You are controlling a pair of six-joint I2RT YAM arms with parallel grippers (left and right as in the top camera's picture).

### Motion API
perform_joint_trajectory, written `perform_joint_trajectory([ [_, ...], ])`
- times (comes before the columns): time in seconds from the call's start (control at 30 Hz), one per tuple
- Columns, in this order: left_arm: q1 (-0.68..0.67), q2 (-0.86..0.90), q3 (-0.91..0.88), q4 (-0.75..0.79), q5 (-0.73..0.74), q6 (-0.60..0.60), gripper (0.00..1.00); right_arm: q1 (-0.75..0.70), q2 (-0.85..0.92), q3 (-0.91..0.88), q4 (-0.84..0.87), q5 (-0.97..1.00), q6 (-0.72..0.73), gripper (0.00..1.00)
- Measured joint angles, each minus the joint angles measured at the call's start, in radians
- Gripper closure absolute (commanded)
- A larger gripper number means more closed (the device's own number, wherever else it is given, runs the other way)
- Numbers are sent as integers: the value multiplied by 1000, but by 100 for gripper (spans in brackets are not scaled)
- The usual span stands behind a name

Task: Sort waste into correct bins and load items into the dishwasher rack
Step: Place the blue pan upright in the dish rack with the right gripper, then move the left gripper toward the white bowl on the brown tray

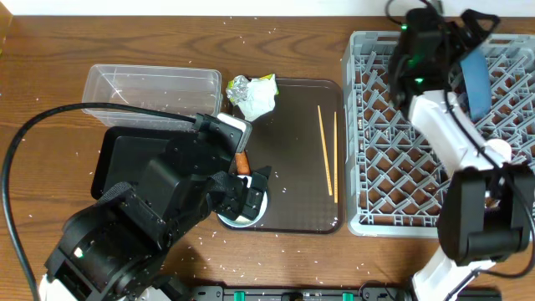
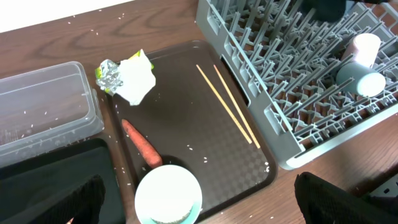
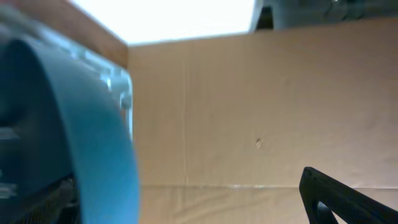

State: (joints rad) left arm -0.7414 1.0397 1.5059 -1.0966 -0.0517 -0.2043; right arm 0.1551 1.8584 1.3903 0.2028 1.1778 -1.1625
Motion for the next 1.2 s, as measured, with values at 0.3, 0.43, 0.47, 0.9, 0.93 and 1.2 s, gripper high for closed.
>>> perform_joint_trajectory([
  [0.3, 0, -1, 0, -3, 0, 0, 2, 119, -96, 0, -8, 28, 0, 1],
  [0.43, 0, -11, 0, -8, 0, 0, 2, 123, -96, 0, -66, 44, 18, 1],
  [0.47, 0, -16, 0, -9, -1, 0, 2, 123, -96, 0, -76, 53, 31, 1],
  [0.9, 0, -143, 0, -25, -124, 0, 2, 283, -96, 0, -314, 71, 270, 1],
  [0.93, 0, -158, 0, -29, -140, 0, 2, 311, -96, 0, -344, 61, 296, 1],
  [1.2, 0, -214, 0, -119, -263, -40, 2, 531, -96, 2, -747, -211, 653, 1],
])
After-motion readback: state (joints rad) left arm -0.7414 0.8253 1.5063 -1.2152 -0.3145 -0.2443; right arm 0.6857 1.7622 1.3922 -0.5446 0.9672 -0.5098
